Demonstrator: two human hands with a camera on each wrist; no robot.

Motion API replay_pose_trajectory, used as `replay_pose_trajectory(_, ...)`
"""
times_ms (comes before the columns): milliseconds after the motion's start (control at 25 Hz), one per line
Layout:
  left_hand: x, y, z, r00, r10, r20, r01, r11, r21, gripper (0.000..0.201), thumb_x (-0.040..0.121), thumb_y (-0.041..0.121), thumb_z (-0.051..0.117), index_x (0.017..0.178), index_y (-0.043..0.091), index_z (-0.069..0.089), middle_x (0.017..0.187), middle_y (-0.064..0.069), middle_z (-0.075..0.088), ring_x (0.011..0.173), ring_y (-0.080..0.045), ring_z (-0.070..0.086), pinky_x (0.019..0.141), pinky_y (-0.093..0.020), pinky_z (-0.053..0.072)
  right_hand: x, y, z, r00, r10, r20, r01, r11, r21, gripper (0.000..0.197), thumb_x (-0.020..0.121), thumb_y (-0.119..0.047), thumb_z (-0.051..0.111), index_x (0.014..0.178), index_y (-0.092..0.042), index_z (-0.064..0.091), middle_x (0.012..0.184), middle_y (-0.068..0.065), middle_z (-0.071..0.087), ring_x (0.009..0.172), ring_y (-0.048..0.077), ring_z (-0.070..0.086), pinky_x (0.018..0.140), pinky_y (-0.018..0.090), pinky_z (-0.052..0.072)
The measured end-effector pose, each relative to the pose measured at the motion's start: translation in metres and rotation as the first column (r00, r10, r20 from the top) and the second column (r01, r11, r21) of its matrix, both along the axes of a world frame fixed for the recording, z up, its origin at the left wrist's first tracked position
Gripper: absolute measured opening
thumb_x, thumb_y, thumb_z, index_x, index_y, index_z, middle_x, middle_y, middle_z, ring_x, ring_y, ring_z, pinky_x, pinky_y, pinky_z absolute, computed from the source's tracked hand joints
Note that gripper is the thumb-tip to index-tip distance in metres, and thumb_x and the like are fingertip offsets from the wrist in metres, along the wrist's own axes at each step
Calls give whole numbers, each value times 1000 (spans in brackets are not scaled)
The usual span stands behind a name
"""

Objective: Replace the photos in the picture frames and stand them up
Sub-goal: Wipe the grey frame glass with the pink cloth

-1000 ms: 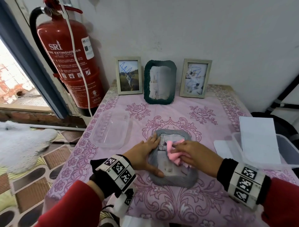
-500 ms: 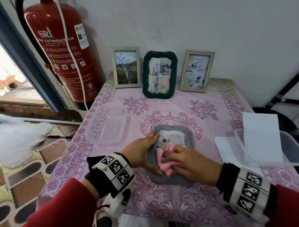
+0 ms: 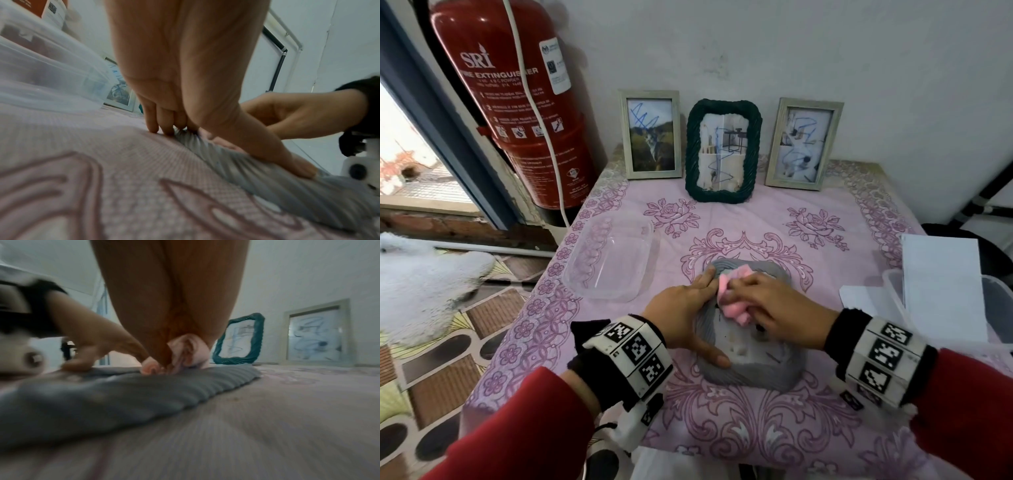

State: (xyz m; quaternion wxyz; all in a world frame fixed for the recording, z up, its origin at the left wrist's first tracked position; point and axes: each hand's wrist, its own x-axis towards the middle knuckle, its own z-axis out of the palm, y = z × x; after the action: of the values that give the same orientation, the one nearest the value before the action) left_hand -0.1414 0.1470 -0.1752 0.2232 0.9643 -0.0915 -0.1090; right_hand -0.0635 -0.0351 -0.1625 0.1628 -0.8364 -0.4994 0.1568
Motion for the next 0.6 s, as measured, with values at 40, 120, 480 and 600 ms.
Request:
replay_pose_trajectory(40,0,0,1,1000,9,3,-9,1000,19,122,53,56,82,149,20,16,159,2,-1,137,-16,35,111,-25,30,-8,-2,1,999,31,-31,-31,999,14,35,91,-7,47,123,-14,58,122,11,52,114,22,45,98,21,31)
replay_pose_trajectory(120,2,0,1,1000,8,9,-9,997,78,124,53,59,81,149,18,15,159,3,-1,135,-17,39,110,-27,32,-26,-11,2,995,75,-68,-73,997,32,35,90,-8,47,122,-16,60,121,11,53,113,20,47,99,26,36)
replay_pose_trajectory(480,2,1,1,1000,0,-6,1,995,102,125,53,62,78,150,23,10,158,7,-6,138,-14,32,111,-25,28,-3,-27,3,981,15,194,-5,999,-50,26,93,-19,46,117,-23,55,121,-4,57,111,12,49,95,26,38)
replay_pose_trajectory(600,3,0,2,1000,1,-1,0,995,97,126,51,63,79,150,24,11,159,6,-2,135,-15,37,110,-26,31,11,-7,0,977,-53,207,68,995,-67,25,90,-14,49,114,-21,52,118,0,54,107,17,46,95,34,39)
